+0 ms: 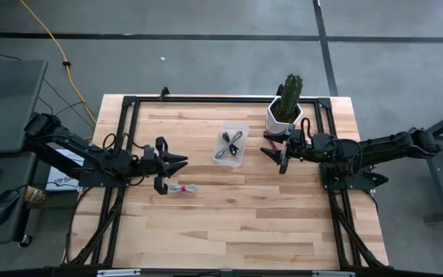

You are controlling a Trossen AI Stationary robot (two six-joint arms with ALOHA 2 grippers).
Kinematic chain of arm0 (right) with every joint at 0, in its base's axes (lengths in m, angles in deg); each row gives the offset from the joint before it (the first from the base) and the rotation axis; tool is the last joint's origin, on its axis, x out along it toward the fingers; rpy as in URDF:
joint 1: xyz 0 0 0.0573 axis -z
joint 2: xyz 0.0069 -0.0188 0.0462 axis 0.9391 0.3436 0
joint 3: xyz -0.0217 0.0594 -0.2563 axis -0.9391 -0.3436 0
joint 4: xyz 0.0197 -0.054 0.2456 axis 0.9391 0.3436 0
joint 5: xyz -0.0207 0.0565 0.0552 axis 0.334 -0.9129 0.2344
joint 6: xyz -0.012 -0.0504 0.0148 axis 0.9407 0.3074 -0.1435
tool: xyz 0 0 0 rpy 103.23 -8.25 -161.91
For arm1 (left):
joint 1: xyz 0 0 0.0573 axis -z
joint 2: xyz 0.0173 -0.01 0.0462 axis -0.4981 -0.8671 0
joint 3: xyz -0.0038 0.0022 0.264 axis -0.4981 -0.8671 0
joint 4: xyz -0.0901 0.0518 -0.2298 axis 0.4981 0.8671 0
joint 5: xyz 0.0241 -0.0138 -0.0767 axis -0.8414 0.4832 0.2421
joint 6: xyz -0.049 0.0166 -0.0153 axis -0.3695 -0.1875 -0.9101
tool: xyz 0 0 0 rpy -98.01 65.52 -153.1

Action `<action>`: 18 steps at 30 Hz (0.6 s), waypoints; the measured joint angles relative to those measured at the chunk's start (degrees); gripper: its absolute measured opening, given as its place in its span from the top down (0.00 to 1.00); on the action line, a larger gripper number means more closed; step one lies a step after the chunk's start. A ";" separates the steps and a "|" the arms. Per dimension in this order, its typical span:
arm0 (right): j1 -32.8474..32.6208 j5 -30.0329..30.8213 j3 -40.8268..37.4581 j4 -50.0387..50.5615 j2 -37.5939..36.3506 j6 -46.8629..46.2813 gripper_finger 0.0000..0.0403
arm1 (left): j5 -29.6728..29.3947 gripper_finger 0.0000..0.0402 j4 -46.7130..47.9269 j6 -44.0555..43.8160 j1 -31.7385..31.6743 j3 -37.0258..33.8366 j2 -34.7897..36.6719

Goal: Pick and place USB-C Cables
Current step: Put the white charger cable into the transparent bin

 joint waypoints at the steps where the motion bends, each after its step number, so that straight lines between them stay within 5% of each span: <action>1: 0.00 0.00 0.00 0.00 0.01 0.02 0.35 | 0.00 0.85 0.06 0.02 0.00 0.00 0.00; 18: 0.00 0.02 0.00 0.05 0.01 -1.33 0.35 | 2.33 0.85 1.29 -1.09 0.02 0.00 -0.07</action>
